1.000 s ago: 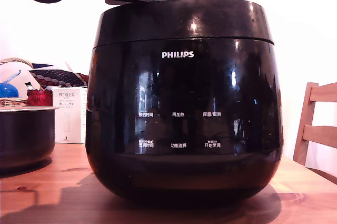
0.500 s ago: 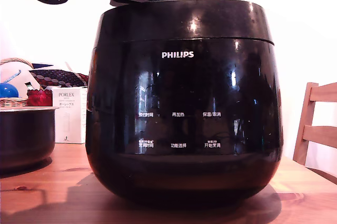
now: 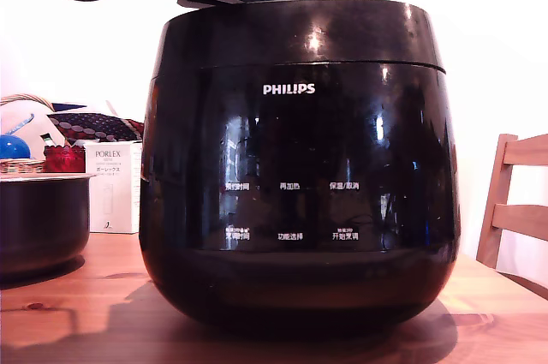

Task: Open the rice cooker by pressing the large metal button on the top of its lid with medium force

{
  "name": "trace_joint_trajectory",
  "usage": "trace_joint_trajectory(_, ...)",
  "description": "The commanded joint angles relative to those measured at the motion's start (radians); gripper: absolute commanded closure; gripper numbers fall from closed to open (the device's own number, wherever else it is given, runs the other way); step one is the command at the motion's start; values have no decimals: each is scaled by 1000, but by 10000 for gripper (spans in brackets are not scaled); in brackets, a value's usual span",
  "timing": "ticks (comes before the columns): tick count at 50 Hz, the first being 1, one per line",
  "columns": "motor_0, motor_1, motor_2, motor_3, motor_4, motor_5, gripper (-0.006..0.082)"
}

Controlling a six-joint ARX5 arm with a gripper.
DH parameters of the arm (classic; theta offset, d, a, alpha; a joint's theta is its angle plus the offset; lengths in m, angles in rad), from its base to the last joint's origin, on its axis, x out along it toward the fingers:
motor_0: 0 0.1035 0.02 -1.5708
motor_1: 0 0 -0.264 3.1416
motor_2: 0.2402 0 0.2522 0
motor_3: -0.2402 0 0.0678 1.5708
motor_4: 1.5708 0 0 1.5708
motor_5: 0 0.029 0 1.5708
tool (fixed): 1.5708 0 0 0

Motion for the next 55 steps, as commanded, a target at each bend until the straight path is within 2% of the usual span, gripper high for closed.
trace_joint_trajectory(1,8,69,-78,-89,-32,10,791)
trace_joint_trajectory(26,8,69,-78,-122,-49,28,791)
trace_joint_trajectory(35,8,69,-78,-53,-6,17,791)
trace_joint_trajectory(41,9,69,-78,0,35,-33,791)
trace_joint_trajectory(55,28,55,-78,240,49,-145,791)
